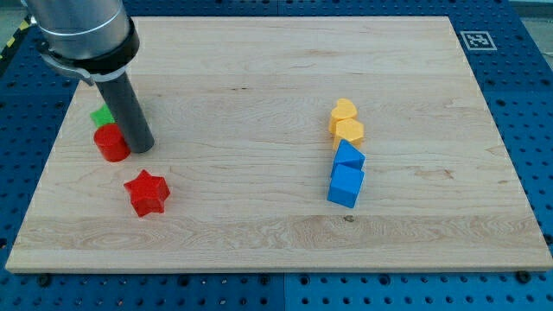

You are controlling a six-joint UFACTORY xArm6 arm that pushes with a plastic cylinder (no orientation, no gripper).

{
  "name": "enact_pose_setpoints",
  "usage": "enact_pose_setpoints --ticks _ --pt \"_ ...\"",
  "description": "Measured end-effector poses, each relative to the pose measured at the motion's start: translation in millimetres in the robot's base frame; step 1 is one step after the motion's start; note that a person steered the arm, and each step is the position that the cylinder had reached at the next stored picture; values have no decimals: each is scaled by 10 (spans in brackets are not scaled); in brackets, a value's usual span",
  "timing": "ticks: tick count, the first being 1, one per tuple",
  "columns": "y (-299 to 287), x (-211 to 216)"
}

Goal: Move the red star left to the yellow blocks

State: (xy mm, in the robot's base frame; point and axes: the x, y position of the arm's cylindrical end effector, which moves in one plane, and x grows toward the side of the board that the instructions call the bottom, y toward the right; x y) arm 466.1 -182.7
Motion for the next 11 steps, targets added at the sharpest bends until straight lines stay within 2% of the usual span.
enact_pose_setpoints --ticks 2,3,4,6,8,9,10,11 --pt "-137 424" --pt "-144 808" --pt "-38 1006" --pt "580 993" --pt "1221 646" --pt "1587 640" --pt "1739 519" --pt "1739 217"
